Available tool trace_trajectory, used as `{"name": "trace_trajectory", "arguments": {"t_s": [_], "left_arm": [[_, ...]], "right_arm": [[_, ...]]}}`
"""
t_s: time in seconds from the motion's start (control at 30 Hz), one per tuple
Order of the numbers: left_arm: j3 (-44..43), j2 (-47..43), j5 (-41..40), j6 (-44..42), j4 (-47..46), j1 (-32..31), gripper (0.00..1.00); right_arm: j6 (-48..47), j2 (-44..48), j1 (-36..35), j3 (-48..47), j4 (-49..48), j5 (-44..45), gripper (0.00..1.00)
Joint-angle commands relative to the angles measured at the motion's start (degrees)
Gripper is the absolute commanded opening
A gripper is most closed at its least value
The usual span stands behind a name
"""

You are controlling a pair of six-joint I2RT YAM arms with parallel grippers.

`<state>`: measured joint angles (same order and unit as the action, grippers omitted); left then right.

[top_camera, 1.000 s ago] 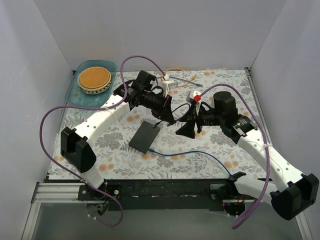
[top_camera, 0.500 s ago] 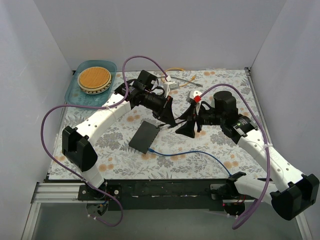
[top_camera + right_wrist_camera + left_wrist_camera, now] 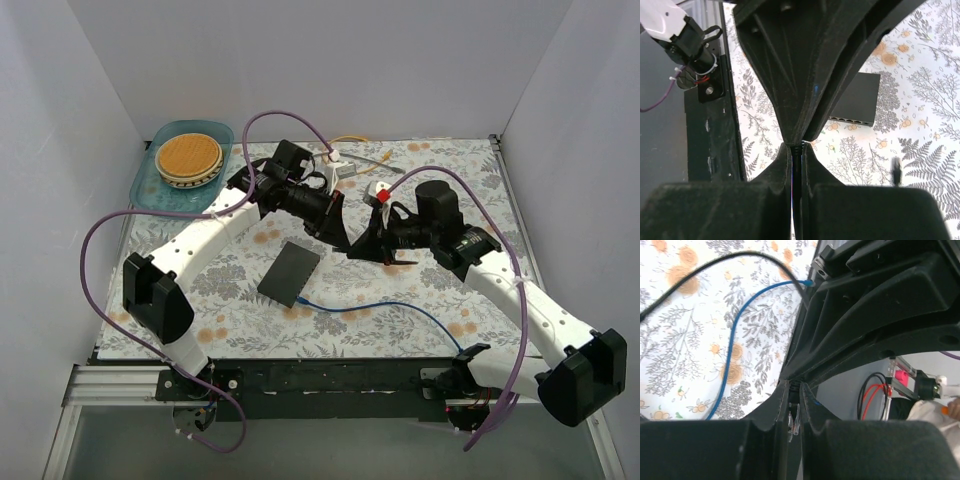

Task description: Insert the plug into the switch port

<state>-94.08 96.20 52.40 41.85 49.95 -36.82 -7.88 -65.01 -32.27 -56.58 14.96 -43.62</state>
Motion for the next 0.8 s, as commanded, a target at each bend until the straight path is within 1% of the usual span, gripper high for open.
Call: {"name": "trace_trajectory", "arguments": {"t_s": [0.0, 0.03, 0.07, 0.13, 0.17, 0.2, 0.23, 0.27, 0.3, 0.33, 0.4, 0.5, 0.6, 0.63, 0.77], "left_arm": [[1.0, -5.3, -4.4, 2.4, -7.0, -0.3, 0.11], [1.3, -5.8, -6.6, 2.9, -7.7, -0.2, 0.25], [2.1, -6.5, -11.8, 3.4, -8.3, -0.1, 0.36], [3.2, -8.8, -17.8, 4.8, -10.2, 0.1, 0.59], [4.9, -10.0, -21.7, 5.5, -11.2, 0.3, 0.73], [5.8, -11.0, -26.1, 6.2, -13.1, 0.3, 0.77], [7.1, -13.4, -27.6, 6.4, -14.3, 0.5, 0.78], [9.2, -14.7, -28.7, 6.7, -15.4, 0.5, 0.82], [10.5, -15.9, -30.1, 7.0, -17.7, 0.6, 0.83], [11.6, -18.3, -30.3, 7.2, -18.8, 0.7, 0.83], [14.8, -20.3, -30.7, 7.6, -21.3, 0.9, 0.85], [17.9, -22.5, -29.7, 8.6, -22.8, 1.4, 0.82], [19.4, -22.7, -25.5, 9.9, -23.5, 2.5, 0.79], [20.4, -22.7, -24.0, 10.3, -23.8, 2.8, 0.75], [23.5, -23.3, -15.0, 12.7, -27.5, 4.2, 0.67]], "right_arm": [[1.4, -1.1, -0.5, -1.1, -1.6, 2.6, 0.01], [1.6, -1.1, -0.5, -1.1, -1.9, 2.8, 0.01], [1.8, -0.9, -0.5, -1.0, -2.4, 3.3, 0.01], [2.2, -0.7, -0.5, -0.9, -3.1, 3.4, 0.01], [2.3, -0.6, -0.5, -0.9, -3.4, 3.7, 0.01], [2.3, -0.7, -0.5, -0.9, -3.6, 3.7, 0.01], [2.3, -0.9, -0.5, -1.0, -3.7, 3.8, 0.01], [2.3, -1.0, -0.5, -1.1, -3.8, 3.9, 0.01], [2.3, -1.1, -0.5, -1.3, -4.0, 3.9, 0.01], [2.6, -1.3, -0.5, -1.3, -4.2, 3.8, 0.01], [3.5, -1.4, -0.5, -0.9, -5.2, 3.1, 0.01], [5.7, -2.2, -0.3, 0.1, -8.7, 0.5, 0.01], [7.4, -3.2, -0.1, 0.5, -12.8, -2.6, 0.01], [8.7, -3.6, 0.0, 0.4, -13.5, -3.2, 0.01], [10.9, -4.2, 0.5, 0.3, -17.9, -5.9, 0.01]]}}
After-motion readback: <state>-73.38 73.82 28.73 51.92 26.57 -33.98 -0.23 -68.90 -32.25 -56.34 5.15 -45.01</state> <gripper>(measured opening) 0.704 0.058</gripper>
